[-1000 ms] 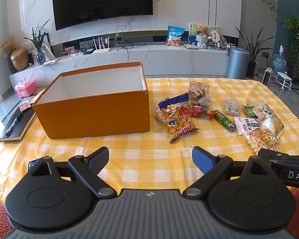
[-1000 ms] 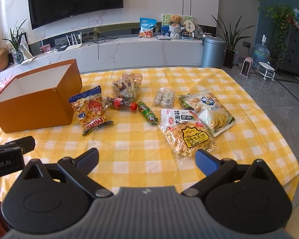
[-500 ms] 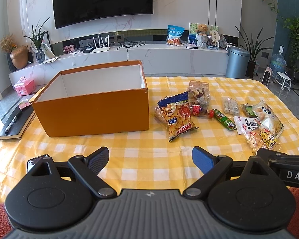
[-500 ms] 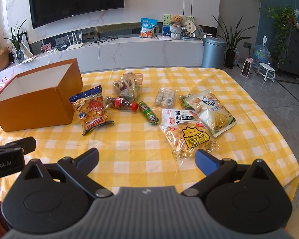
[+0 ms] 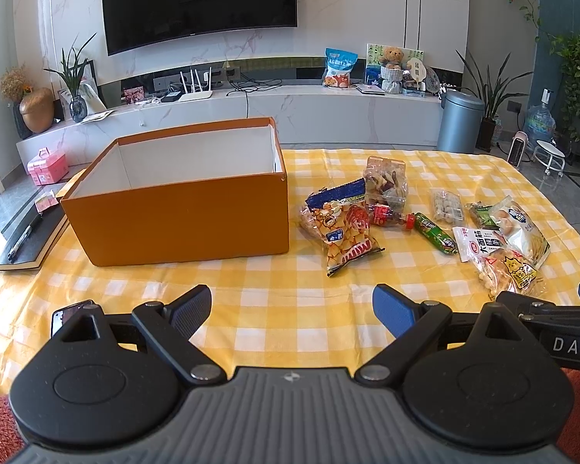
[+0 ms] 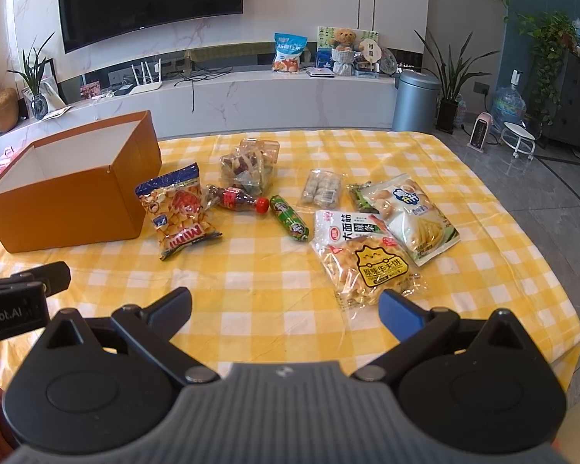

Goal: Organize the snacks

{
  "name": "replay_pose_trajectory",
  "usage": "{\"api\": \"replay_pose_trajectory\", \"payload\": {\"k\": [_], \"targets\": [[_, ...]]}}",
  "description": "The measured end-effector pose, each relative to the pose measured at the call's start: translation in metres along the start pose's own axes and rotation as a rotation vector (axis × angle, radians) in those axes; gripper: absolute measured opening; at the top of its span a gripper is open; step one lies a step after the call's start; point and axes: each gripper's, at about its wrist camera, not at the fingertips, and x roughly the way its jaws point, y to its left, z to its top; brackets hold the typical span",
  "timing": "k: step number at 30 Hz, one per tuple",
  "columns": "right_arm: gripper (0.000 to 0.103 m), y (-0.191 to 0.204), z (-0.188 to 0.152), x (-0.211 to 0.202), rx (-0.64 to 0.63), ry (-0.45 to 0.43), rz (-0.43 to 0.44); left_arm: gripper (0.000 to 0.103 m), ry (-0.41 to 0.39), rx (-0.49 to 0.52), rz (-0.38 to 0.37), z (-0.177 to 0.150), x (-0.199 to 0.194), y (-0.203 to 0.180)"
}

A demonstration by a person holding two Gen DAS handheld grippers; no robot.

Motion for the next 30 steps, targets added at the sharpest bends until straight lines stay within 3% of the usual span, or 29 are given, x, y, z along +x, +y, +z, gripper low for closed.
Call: {"api": "replay_pose_trajectory", "payload": {"k": [26, 30], "targets": [[0.100, -0.001, 0.002, 0.003, 0.018, 0.008, 0.021, 0.103, 0.009, -0.027, -0.025, 0.006, 0.016, 0.004], [0.100, -0.008, 0.016, 0.005, 0.034, -0.031, 0.052, 0.087, 0.013, -0.031, -0.066, 0.016, 0.025, 0.004]]}}
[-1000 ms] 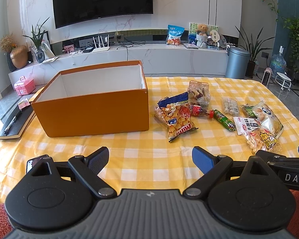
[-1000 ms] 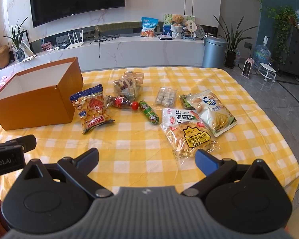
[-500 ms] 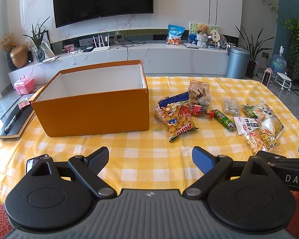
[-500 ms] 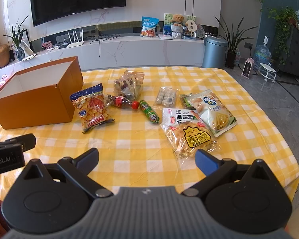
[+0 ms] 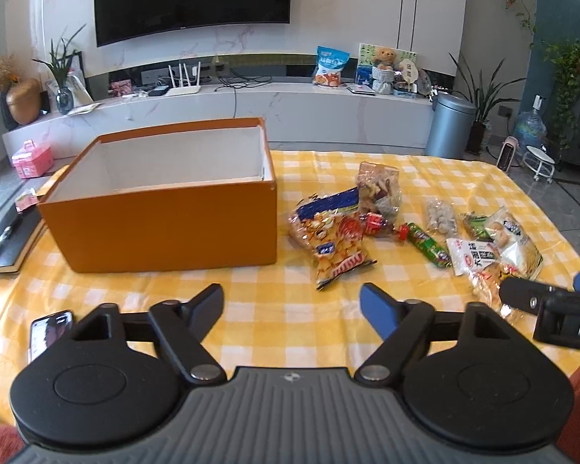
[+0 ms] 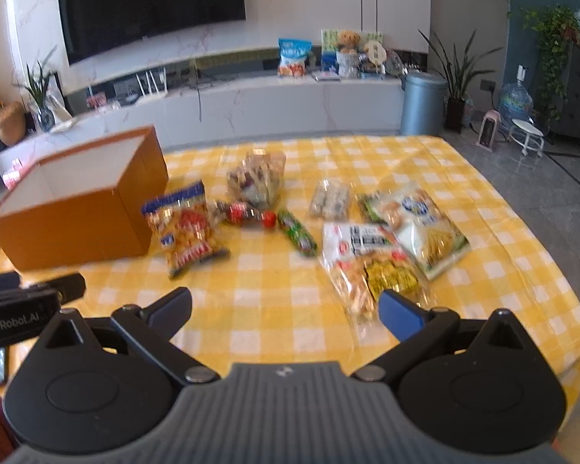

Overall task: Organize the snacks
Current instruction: 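Grasp the blue chip bag with the left tool while the right tool grasps the white puff bag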

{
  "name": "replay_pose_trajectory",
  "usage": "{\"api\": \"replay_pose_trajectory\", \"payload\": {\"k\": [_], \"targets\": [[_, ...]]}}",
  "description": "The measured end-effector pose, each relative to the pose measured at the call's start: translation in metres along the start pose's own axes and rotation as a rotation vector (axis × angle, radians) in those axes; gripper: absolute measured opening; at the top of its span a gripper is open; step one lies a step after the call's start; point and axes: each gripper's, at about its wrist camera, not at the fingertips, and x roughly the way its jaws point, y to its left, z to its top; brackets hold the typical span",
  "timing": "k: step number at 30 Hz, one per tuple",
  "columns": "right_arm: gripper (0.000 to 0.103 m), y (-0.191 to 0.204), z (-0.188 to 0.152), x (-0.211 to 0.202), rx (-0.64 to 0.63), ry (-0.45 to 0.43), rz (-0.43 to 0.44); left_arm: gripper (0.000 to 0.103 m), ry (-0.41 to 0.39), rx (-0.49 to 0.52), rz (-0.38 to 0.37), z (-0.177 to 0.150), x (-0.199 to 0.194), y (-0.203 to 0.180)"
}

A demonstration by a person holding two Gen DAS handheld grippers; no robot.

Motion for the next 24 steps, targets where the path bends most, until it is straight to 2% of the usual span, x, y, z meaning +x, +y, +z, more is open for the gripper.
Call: {"api": "replay_pose_trajectory", "payload": {"k": [3, 6, 8, 10, 12, 15, 17, 18, 20, 24], "targets": [[0.100, -0.002, 0.013, 0.006, -0.018, -0.036, 0.035, 0.080, 0.000, 0.010, -0.034, 0.008, 0.011, -0.002], [0.099, 0.000, 0.028, 0.018, -0.061, -0.041, 0.073, 0.070, 0.018, -0.006, -0.113, 0.014, 0.027, -0.002], [0.089, 0.004, 0.039, 0.029, -0.098, -0.035, 0.100, 0.063, 0.039, -0.015, -0.162, 0.018, 0.040, -0.002], [0.086, 0.008, 0.048, 0.045, -0.120, -0.017, 0.122, 0.057, 0.059, -0.022, -0.196, 0.022, 0.053, -0.002], [0.078, 0.012, 0.058, 0.062, -0.131, 0.000, 0.136, 0.050, 0.061, -0.036, -0.222, 0.026, 0.066, -0.001], [0.065, 0.021, 0.069, 0.093, -0.152, 0.040, 0.146, 0.051, 0.067, -0.073, -0.230, 0.030, 0.088, 0.004], [0.055, 0.026, 0.076, 0.114, -0.163, 0.060, 0.158, 0.056, 0.058, -0.083, -0.223, 0.030, 0.102, 0.006], [0.052, 0.029, 0.079, 0.125, -0.167, 0.073, 0.162, 0.058, 0.053, -0.081, -0.216, 0.030, 0.109, 0.006], [0.040, 0.033, 0.084, 0.147, -0.170, 0.101, 0.180, 0.064, 0.052, -0.074, -0.196, 0.027, 0.118, 0.005], [0.025, 0.041, 0.087, 0.184, -0.163, 0.167, 0.209, 0.066, 0.060, -0.052, -0.207, 0.023, 0.135, 0.002]]}}
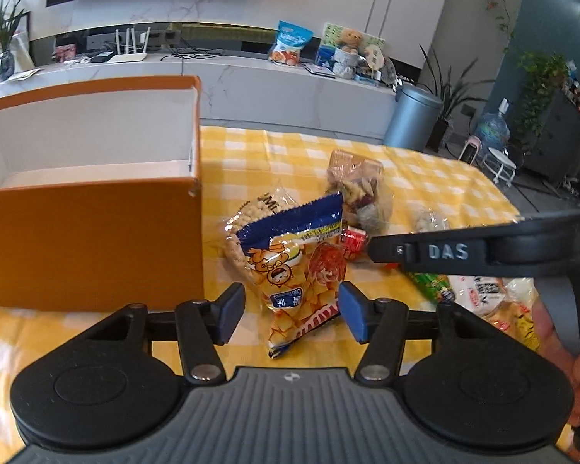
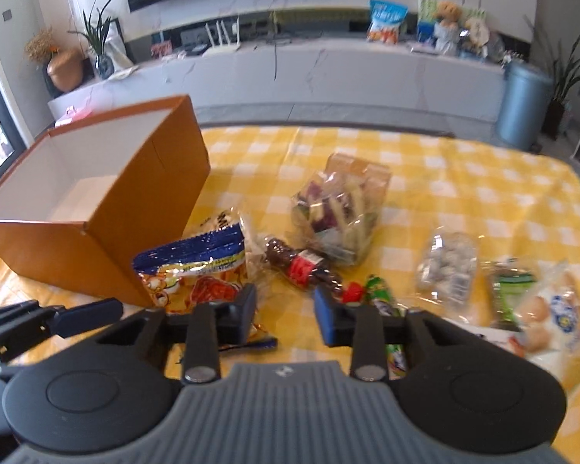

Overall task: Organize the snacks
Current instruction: 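Grasp the blue chip bag with the left tool while the right tool grasps the white puff bag, then lift the blue chip bag with the left tool while the right tool lifts the puff bag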

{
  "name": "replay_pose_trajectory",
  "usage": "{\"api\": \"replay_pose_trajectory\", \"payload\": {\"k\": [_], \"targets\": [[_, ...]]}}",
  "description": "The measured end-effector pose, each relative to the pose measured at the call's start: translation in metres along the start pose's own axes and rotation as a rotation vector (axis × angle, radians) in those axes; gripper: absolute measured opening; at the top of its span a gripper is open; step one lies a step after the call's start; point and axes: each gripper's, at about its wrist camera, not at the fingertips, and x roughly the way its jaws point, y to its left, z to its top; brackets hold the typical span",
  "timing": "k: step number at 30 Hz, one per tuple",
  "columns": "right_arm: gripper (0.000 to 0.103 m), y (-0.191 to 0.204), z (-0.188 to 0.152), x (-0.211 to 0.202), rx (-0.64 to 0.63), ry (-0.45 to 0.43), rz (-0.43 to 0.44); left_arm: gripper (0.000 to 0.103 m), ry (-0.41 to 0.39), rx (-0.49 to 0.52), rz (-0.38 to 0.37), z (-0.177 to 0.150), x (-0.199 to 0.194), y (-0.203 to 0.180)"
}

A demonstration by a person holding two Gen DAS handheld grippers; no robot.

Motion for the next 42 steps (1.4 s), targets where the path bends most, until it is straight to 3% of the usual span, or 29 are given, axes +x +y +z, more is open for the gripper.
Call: {"api": "replay_pose_trajectory", "payload": {"k": [2, 13, 17, 19, 21, 25, 32, 34, 37, 42], "targets": [[0.019, 0.000, 0.002, 0.013, -0.005, 0.023, 0.000, 0.066, 0.006, 0.005, -0.007, 0.000, 0.007, 0.002], [0.016, -0.001, 0.002, 0.046, -0.007, 0.093, 0.119, 0.059, 0.032, 0.003, -0.039, -0.002, 0.029, 0.008], [0.015, -0.001, 0.002, 0.051, 0.008, 0.120, 0.189, 0.040, 0.037, 0.020, -0.049, -0.003, 0.026, 0.010], [0.015, 0.000, 0.001, 0.052, 0.007, 0.132, 0.196, 0.037, 0.045, 0.014, -0.056, -0.003, 0.023, 0.012], [0.018, 0.002, 0.002, 0.049, -0.008, 0.121, 0.198, 0.034, 0.055, 0.001, -0.047, -0.002, 0.018, 0.014], [0.033, 0.005, 0.006, 0.040, -0.020, 0.073, 0.190, 0.032, 0.098, -0.029, -0.019, -0.001, 0.004, 0.020], [0.037, 0.008, 0.012, 0.061, 0.009, 0.085, 0.166, 0.032, 0.120, -0.086, 0.028, 0.005, -0.005, 0.036], [0.039, 0.012, 0.012, 0.067, -0.024, 0.090, 0.148, 0.032, 0.115, -0.087, 0.025, 0.006, -0.007, 0.038], [0.053, 0.018, 0.008, 0.069, -0.107, 0.096, 0.134, 0.032, 0.121, -0.089, 0.020, 0.008, -0.008, 0.039], [0.053, 0.023, 0.001, 0.082, -0.248, 0.120, 0.131, 0.032, 0.130, -0.095, 0.021, 0.007, -0.008, 0.041]]}}
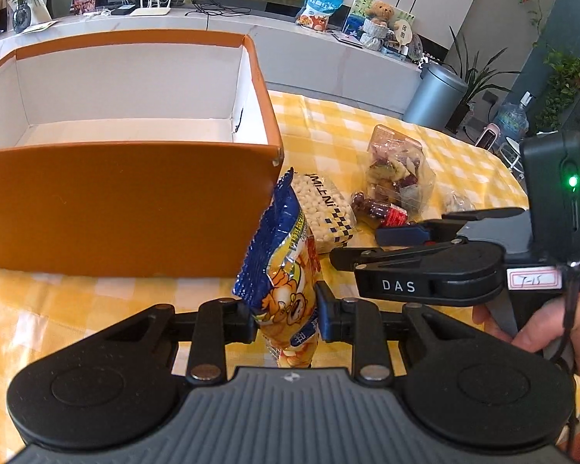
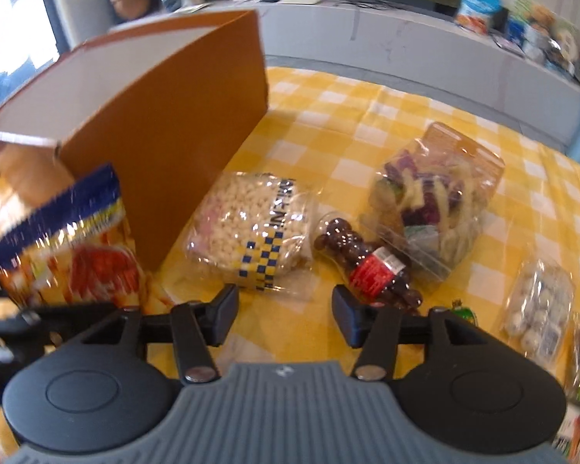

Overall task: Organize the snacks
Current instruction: 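Lift the blue chip bag with the left tool while the right tool lifts the puff bag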

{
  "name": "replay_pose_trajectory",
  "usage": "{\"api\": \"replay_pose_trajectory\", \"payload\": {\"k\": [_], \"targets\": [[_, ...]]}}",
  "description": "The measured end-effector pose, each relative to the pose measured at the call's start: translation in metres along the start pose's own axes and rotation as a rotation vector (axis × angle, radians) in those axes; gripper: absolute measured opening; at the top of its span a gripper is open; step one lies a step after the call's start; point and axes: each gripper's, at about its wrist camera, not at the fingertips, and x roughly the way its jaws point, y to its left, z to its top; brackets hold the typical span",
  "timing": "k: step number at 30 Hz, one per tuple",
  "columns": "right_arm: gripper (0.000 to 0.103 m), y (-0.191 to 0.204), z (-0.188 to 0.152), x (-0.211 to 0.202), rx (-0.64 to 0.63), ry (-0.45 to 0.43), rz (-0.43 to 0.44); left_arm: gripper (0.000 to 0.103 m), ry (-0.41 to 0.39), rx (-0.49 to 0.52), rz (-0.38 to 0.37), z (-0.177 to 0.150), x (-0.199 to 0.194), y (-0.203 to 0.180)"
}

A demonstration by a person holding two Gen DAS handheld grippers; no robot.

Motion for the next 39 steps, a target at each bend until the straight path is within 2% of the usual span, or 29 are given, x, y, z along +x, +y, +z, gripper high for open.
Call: {"api": "replay_pose_trajectory", "payload": {"k": [3, 6, 11, 16, 20, 23, 27, 29, 32, 35, 36, 37, 38, 39], "targets": [[0.049, 0.000, 0.000, 0.004, -0.063, -0.013, 0.014, 0.032, 0.004, -0.010, 0.000, 0.000, 0.001, 0.001], [0.040, 0.000, 0.000, 0.006, -0.091, -0.027, 0.044, 0.032, 0.009, -0.018, 0.000, 0.001, 0.003, 0.001], [0.011, 0.010, -0.003, 0.002, -0.144, -0.023, 0.045, 0.032, 0.010, -0.020, 0.003, 0.001, 0.003, 0.002], [0.000, 0.016, -0.005, -0.002, -0.165, -0.019, 0.024, 0.032, 0.016, -0.026, 0.007, 0.001, 0.005, 0.003], [0.000, 0.020, -0.006, -0.013, -0.188, 0.009, 0.043, 0.032, 0.023, -0.018, 0.011, 0.000, 0.004, 0.002], [0.000, 0.029, -0.008, -0.027, -0.233, 0.037, 0.022, 0.032, 0.029, -0.014, 0.014, 0.000, 0.004, 0.002], [0.000, 0.032, -0.021, -0.053, -0.257, 0.075, 0.033, 0.032, 0.046, 0.005, 0.014, 0.000, 0.004, -0.001], [0.000, 0.030, -0.028, -0.061, -0.265, 0.092, 0.009, 0.032, 0.053, 0.027, 0.028, -0.001, 0.001, -0.004], [0.000, 0.018, -0.044, -0.067, -0.214, 0.131, -0.011, 0.032, 0.056, 0.038, 0.034, -0.004, -0.005, -0.003], [0.001, 0.001, -0.051, -0.070, -0.063, 0.106, 0.032, 0.032, 0.026, 0.036, 0.073, -0.005, -0.012, -0.002], [0.003, -0.006, -0.049, -0.071, 0.009, 0.082, 0.063, 0.032, 0.016, 0.042, 0.087, -0.004, -0.013, -0.002], [0.011, -0.013, -0.046, -0.071, 0.090, 0.049, 0.090, 0.032, 0.011, 0.042, 0.092, -0.004, -0.014, -0.002], [0.029, -0.019, -0.043, -0.069, 0.169, 0.033, 0.122, 0.032, 0.008, 0.034, 0.092, -0.003, -0.014, -0.002], [0.036, -0.025, -0.040, -0.065, 0.242, 0.022, 0.147, 0.032, 0.007, 0.024, 0.089, -0.003, -0.013, 0.000]]}}
